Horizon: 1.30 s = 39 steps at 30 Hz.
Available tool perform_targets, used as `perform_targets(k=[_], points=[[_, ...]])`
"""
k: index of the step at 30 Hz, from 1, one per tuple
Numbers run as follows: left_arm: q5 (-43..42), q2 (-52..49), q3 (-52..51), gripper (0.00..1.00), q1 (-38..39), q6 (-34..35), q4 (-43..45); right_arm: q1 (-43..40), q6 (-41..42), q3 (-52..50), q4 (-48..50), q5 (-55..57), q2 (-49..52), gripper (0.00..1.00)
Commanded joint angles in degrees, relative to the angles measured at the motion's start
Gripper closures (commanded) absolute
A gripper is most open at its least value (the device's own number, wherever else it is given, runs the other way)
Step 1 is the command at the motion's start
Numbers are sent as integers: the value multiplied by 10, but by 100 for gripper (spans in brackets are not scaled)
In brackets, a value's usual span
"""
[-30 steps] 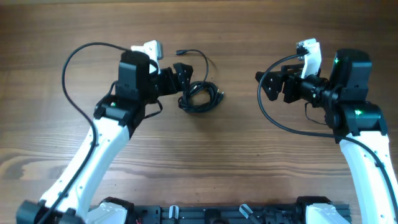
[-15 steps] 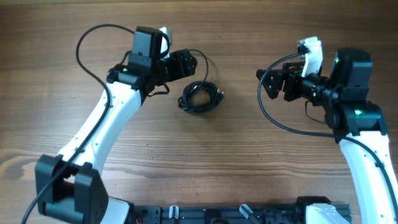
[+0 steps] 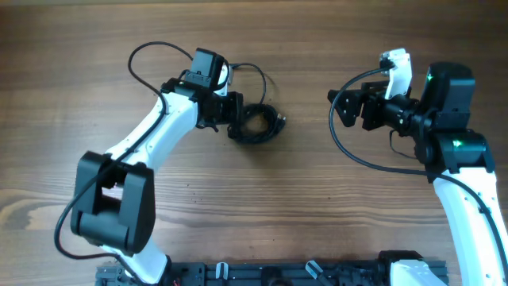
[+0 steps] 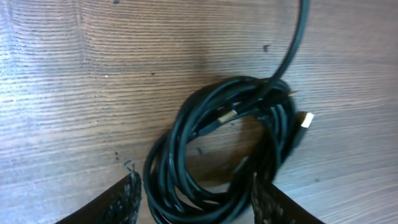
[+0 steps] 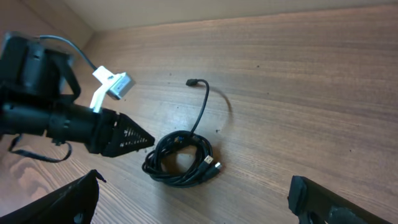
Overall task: Untangle cables
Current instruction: 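Grasp the black cable coil with the left gripper and lift it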
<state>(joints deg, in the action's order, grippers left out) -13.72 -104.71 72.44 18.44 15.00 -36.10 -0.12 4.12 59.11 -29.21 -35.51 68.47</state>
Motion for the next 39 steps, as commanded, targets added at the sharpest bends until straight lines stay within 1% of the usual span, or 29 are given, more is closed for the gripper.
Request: perform_targets(k=[1, 4, 10, 13, 18, 22, 23, 24, 25, 27, 28, 29, 32, 34, 35, 39], points=[[12, -19, 7, 48, 2, -58, 12, 3, 6, 14, -2, 9, 8, 0], [18, -30, 7, 52, 2, -70, 16, 3, 6, 14, -6, 9, 17, 0], [18, -58, 7, 54, 3, -84, 42, 3, 5, 14, -7, 9, 29, 0], [18, -67, 7, 64, 3, -87, 48, 3, 6, 14, -10, 9, 32, 0], [18, -87, 7, 69, 5, -86, 48, 3, 6, 14, -11, 10, 33, 0], [18, -107, 7, 71, 14, -86, 53, 3, 6, 14, -11, 10, 33, 0], [18, -113, 7, 75, 16, -86, 55, 3, 6, 14, -11, 9, 33, 0], [18, -117, 7, 92, 18, -86, 57, 3, 6, 14, -12, 9, 33, 0], [18, -117, 7, 96, 18, -86, 57, 3, 6, 14, -12, 9, 33, 0], [18, -115, 7, 96, 16, -85, 58, 3, 6, 14, -11, 9, 33, 0], [18, -111, 10, 96, 13, -75, 57, 3, 6, 14, -10, 9, 33, 0], [18, -103, 15, 96, 7, -50, 56, 3, 11, 14, -9, 9, 33, 0], [18, -60, 34, 96, -16, 48, 44, 3, 30, 14, -2, 7, 33, 0], [13, -17, 44, 96, -31, 127, 44, 3, 52, 14, 7, 3, 33, 0], [14, -2, 45, 96, -35, 154, 45, 3, 63, 14, 14, -3, 33, 0], [14, 90, 45, 96, -52, 320, 48, 14, 113, 14, 51, -28, 33, 1]])
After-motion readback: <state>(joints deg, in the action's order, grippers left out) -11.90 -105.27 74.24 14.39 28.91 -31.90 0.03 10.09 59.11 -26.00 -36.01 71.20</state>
